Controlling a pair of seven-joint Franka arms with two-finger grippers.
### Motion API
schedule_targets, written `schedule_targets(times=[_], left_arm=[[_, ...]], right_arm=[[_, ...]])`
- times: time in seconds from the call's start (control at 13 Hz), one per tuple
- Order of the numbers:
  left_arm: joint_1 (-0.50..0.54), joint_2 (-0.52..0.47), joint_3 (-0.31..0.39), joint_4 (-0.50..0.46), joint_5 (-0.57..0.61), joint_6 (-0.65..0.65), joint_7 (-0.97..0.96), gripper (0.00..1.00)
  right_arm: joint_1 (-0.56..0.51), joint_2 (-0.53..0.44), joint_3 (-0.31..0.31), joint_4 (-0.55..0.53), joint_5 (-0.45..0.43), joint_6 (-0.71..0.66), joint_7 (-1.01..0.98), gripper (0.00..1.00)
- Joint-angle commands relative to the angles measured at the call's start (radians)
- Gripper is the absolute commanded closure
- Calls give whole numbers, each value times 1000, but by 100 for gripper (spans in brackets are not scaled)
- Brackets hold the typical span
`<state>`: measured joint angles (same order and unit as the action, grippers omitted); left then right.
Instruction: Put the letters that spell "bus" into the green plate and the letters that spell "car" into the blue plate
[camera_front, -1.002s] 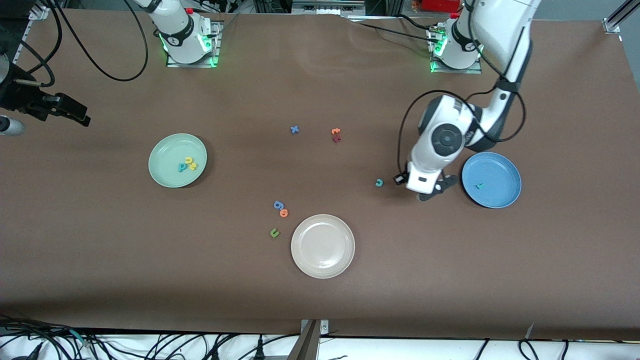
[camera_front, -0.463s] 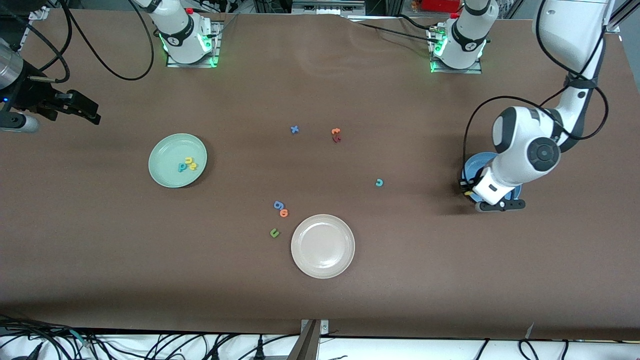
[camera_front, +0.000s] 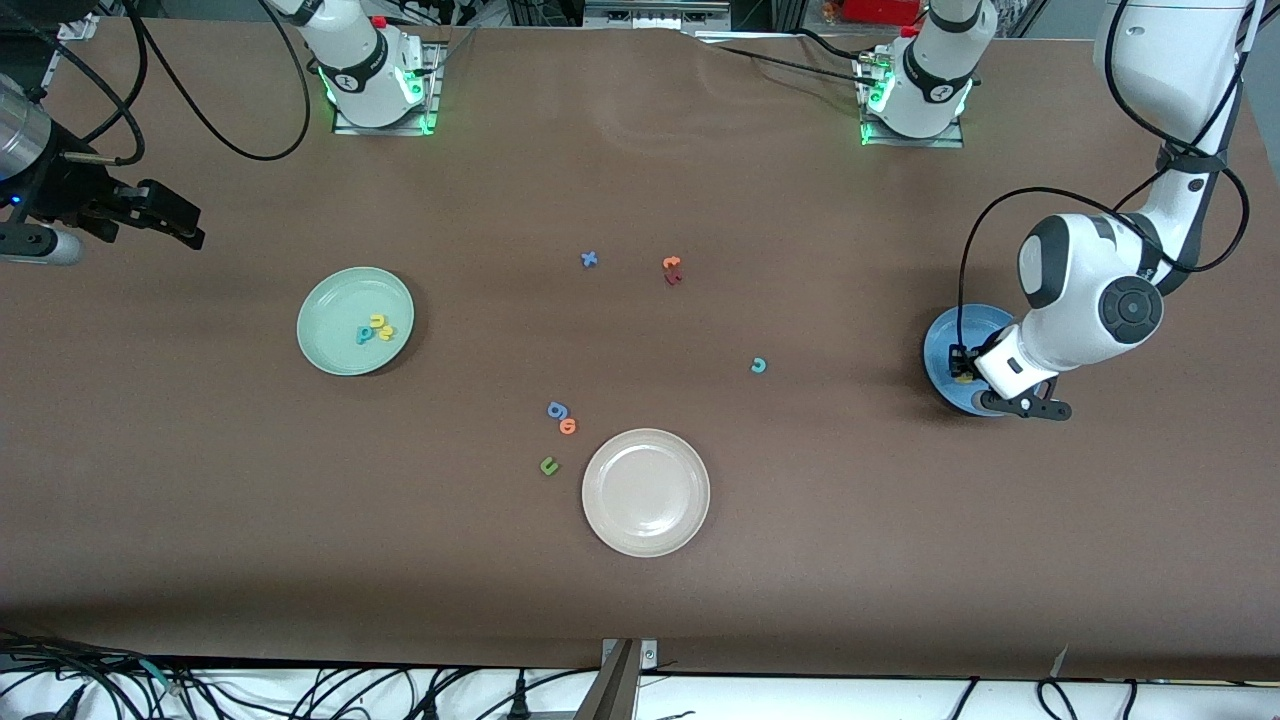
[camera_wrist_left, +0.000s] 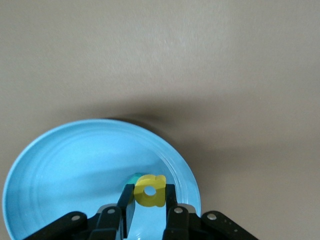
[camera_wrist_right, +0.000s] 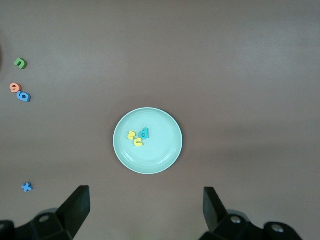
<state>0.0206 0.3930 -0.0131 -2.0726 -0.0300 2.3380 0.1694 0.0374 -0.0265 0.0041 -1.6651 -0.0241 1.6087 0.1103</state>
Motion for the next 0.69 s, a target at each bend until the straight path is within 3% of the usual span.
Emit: schedule_targets(times=[0.0, 0.08, 0.15, 0.39, 0.62], left_arm=[[10, -5, -11, -11, 32, -3, 15, 47], [10, -6, -13, -11, 32, -3, 13, 25], [9, -8, -13, -11, 30, -5, 13, 17], [-25, -8, -16, -4, 19, -8, -11, 15], [-138, -11, -16, 2, 22, -8, -146, 15]], right_arm=[[-8, -9, 7, -8, 4, 10, -4, 0], [-10, -9, 4, -8, 4, 8, -4, 0], [-10, -9, 2, -8, 4, 8, -4, 0], [-10, -9, 4, -8, 4, 2, -4, 0], [-10, -9, 4, -8, 4, 2, -4, 0]])
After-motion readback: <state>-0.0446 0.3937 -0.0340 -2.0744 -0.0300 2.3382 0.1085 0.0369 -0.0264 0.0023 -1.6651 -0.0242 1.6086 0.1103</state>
